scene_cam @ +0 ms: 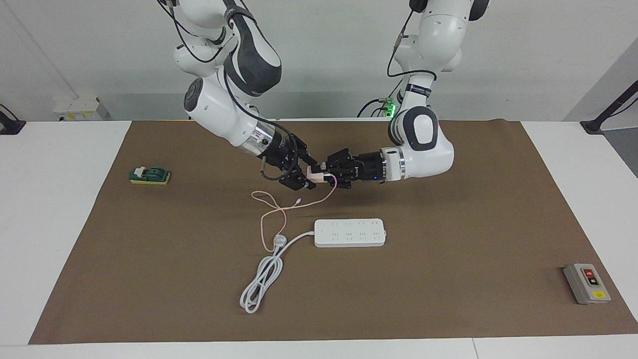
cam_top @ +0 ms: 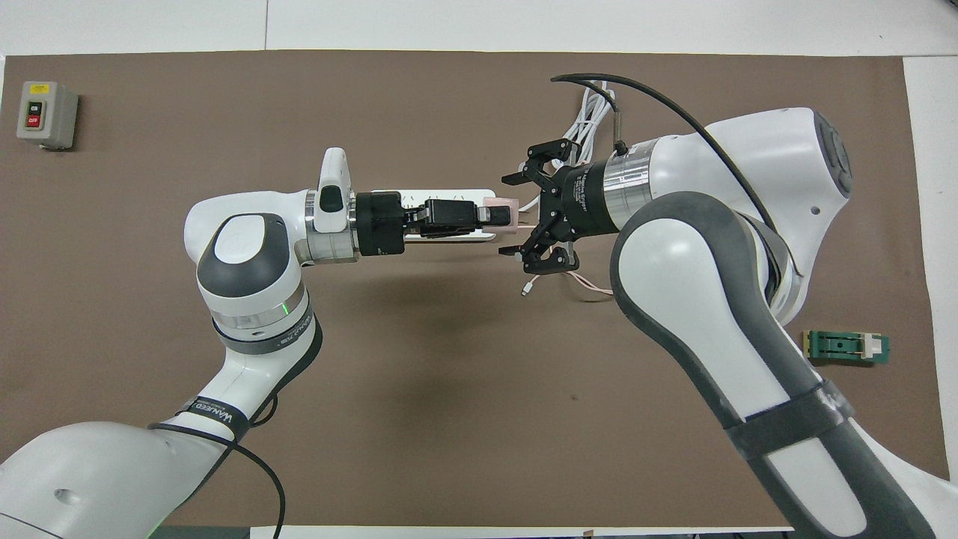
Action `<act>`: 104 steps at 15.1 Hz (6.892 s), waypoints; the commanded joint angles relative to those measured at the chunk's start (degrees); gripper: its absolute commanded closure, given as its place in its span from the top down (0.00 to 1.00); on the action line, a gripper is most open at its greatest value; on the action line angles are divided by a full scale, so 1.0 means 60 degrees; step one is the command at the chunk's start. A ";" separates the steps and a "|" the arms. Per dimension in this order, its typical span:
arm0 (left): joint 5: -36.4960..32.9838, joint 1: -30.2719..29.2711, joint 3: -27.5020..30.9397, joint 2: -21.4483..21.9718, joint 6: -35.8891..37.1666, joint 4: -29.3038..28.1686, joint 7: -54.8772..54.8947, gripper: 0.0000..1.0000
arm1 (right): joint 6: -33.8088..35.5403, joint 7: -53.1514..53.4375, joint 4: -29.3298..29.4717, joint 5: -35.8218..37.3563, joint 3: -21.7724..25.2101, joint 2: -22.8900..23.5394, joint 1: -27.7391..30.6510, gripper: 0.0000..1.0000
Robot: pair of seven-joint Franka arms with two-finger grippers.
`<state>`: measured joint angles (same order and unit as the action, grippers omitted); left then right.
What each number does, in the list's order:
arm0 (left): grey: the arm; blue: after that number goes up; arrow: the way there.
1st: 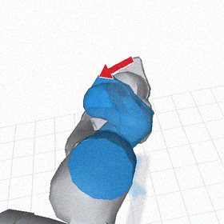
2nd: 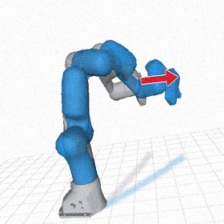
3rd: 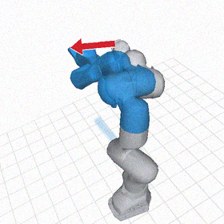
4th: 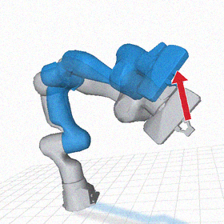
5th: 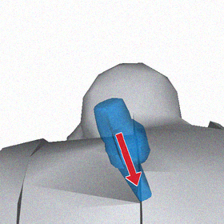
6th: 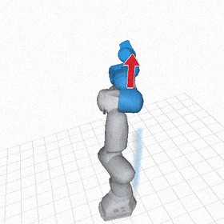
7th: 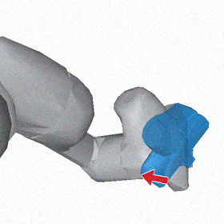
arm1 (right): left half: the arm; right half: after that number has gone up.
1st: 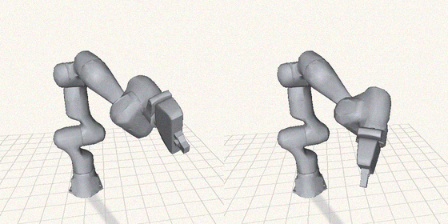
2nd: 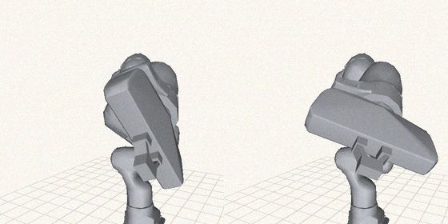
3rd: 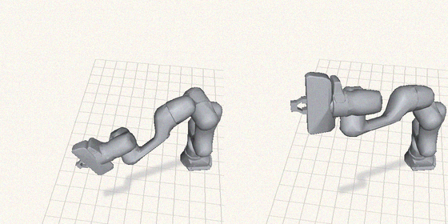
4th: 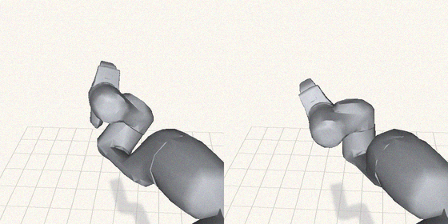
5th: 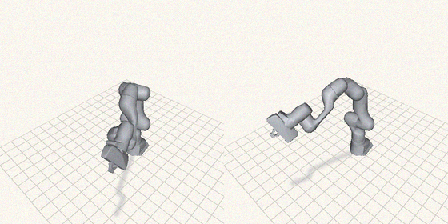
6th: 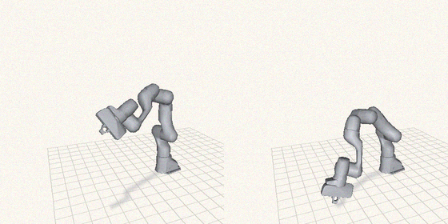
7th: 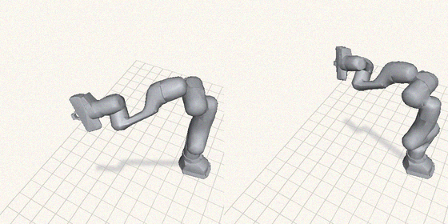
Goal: Plug charger into power strip
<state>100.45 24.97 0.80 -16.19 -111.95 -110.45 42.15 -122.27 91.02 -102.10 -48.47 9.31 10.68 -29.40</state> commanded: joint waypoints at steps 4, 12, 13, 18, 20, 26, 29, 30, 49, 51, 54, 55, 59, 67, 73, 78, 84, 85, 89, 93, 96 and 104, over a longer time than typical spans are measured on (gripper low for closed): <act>-0.0102 -0.0134 0.0086 0.0339 -0.0661 0.0039 -0.0271 0.00 | 0.0045 -0.0417 -0.0166 0.0050 0.0045 -0.0139 0.0620 1.00; -0.2792 -0.0806 0.0115 0.1480 -0.1688 0.0479 -0.3431 0.00 | 0.1801 -0.3360 0.0112 0.2770 0.0088 -0.0622 0.1661 1.00; -0.3435 -0.0967 0.0115 0.1787 -0.1674 0.0392 -0.4017 0.00 | 0.2050 -0.3668 0.0098 0.3109 0.0088 -0.0724 0.1807 1.00; -0.8059 -0.2224 0.0115 0.2888 -0.0377 0.0243 -0.6989 0.00 | 0.2506 -0.3846 0.0039 0.3639 0.0088 -0.1515 0.2378 1.00; -0.9384 -0.2914 0.0101 0.3078 0.0898 0.0479 -0.7332 0.00 | 0.2579 -0.4516 0.0053 0.3988 0.0088 -0.1604 0.2467 1.00; -1.2723 -0.4643 0.0115 0.3840 0.3962 0.0581 -0.6692 0.00 | 0.4014 -0.8193 0.0404 0.5717 0.0030 -0.1604 0.2950 1.00; -1.3416 -0.5638 0.0130 0.4134 0.4507 0.0479 -0.4979 0.00 | 0.4687 -0.9410 0.1032 0.6391 0.0015 -0.1370 0.2980 1.00; -1.4229 -0.5888 0.0116 0.4134 0.4653 0.0624 -0.4714 0.00 | 0.4805 -0.9790 0.1180 0.6625 -0.0043 -0.1370 0.3024 1.00; -1.7182 -0.6468 0.0087 0.3987 0.2300 0.0833 -0.6147 0.00 | 0.5525 -1.2285 0.1636 0.7418 -0.0234 -0.1619 0.3610 1.00; -1.7167 -0.5718 0.0057 0.4075 0.1742 0.0481 -0.8407 0.00 | 0.5524 -1.2138 0.1504 0.7448 -0.0321 -0.1736 0.3581 1.00; -1.7153 -0.4503 0.0057 0.4163 0.0951 0.0143 -1.1276 0.00 | 0.5495 -1.2182 0.1504 0.7448 -0.0337 -0.1721 0.3581 1.00; -1.7109 -0.4166 0.0057 0.4149 0.0789 0.0142 -1.2782 0.00 | 0.5408 -1.2501 0.1504 0.7448 -0.0249 -0.1721 0.3595 1.00; -1.7065 -0.2861 0.0042 0.4134 0.0700 0.0040 -1.6656 0.00 | 0.5378 -1.4216 0.1504 0.7448 0.0131 -0.1707 0.3669 1.00; -1.7211 -0.0238 0.0071 0.2614 -0.0253 0.0053 -2.2736 0.00 | 0.5480 -1.5185 0.1518 0.7506 0.0059 -0.1736 0.3654 1.00; -1.7314 -0.0031 0.0071 0.0857 -0.0429 0.1441 -2.4163 0.00 | 0.5480 -1.5185 0.1504 0.7506 0.0059 -0.1765 0.3669 1.00; -1.7328 0.0174 0.0101 -0.0316 -0.0269 0.2658 -2.4500 0.00 | 0.5495 -1.5185 0.1504 0.7506 0.0059 -0.1765 0.3669 1.00; -1.7607 0.0377 0.0086 -0.1608 0.0465 0.4171 -2.5612 0.00 | 0.5495 -1.5185 0.1504 0.7506 0.0059 -0.1765 0.3669 1.00; -1.7607 0.0379 0.0086 -0.1608 0.0451 0.4171 -2.5730 0.00 | 0.5495 -1.5185 0.1504 0.7506 0.0059 -0.1765 0.3669 1.00; -1.7607 0.0393 0.0072 -0.1608 0.0174 0.3820 -2.6038 0.00 | 0.5495 -1.5185 0.1504 0.7506 0.0059 -0.1765 0.3669 1.00; -1.7607 0.0555 0.0057 -0.1491 -0.0339 0.3205 -2.6273 0.00 | 0.5495 -1.5185 0.1504 0.7506 0.0059 -0.1765 0.3669 1.00; -1.7592 0.0584 0.0057 -0.1447 -0.0399 0.3116 -2.6390 0.00 | 0.5480 -1.5185 0.1504 0.7506 0.0059 -0.1765 0.3669 1.00; -1.7607 0.0701 0.0057 -0.1447 -0.0780 0.2808 -2.6522 0.00 | 0.5495 -1.5185 0.1504 0.7506 0.0059 -0.1765 0.3669 1.00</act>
<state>-3.91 28.38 0.39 -25.82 -115.06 -92.08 -115.71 -90.02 1.26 -92.98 -4.20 10.11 0.71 -7.89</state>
